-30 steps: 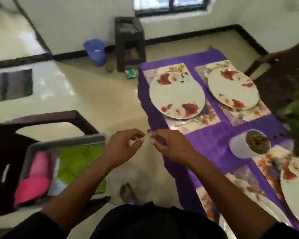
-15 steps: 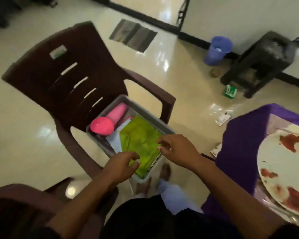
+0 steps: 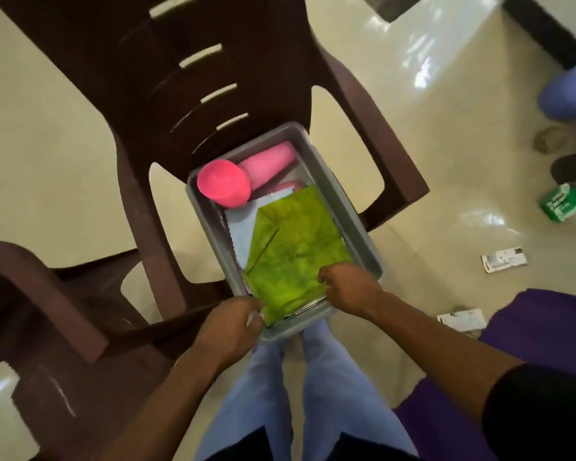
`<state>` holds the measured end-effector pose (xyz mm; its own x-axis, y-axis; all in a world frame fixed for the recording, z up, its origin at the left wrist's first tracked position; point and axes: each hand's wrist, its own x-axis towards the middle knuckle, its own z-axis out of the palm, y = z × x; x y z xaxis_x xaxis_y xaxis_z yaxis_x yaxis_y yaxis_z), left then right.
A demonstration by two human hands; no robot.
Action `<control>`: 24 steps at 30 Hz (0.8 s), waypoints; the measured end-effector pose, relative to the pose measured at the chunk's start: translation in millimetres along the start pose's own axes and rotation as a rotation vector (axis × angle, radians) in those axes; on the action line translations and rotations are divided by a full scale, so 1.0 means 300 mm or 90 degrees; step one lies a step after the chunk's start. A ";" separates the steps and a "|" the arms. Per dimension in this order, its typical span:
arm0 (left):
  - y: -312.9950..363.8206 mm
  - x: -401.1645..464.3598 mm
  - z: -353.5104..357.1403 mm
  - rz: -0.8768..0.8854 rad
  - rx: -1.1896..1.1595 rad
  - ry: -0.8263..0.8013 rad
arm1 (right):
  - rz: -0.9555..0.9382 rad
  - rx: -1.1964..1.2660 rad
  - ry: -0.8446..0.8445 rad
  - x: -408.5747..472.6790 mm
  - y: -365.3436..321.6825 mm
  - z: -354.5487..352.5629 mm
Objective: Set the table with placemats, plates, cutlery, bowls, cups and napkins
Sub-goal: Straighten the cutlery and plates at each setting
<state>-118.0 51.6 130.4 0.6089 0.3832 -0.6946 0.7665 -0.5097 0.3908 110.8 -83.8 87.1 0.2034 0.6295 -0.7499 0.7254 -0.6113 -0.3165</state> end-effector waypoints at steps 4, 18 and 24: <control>-0.022 0.169 0.032 -0.016 0.023 0.000 | -0.048 -0.074 -0.032 0.158 0.020 -0.027; 0.032 0.600 0.374 0.055 0.259 0.017 | -0.190 -0.325 -0.182 0.400 0.106 0.131; 0.006 0.649 0.381 0.136 0.286 0.024 | -0.263 -0.326 -0.153 0.405 0.167 0.143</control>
<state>-21.4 37.3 -73.0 0.7564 0.2567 -0.6016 0.4643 -0.8585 0.2175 143.8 -58.5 -44.7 -0.2647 0.6019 -0.7534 0.9425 -0.0037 -0.3341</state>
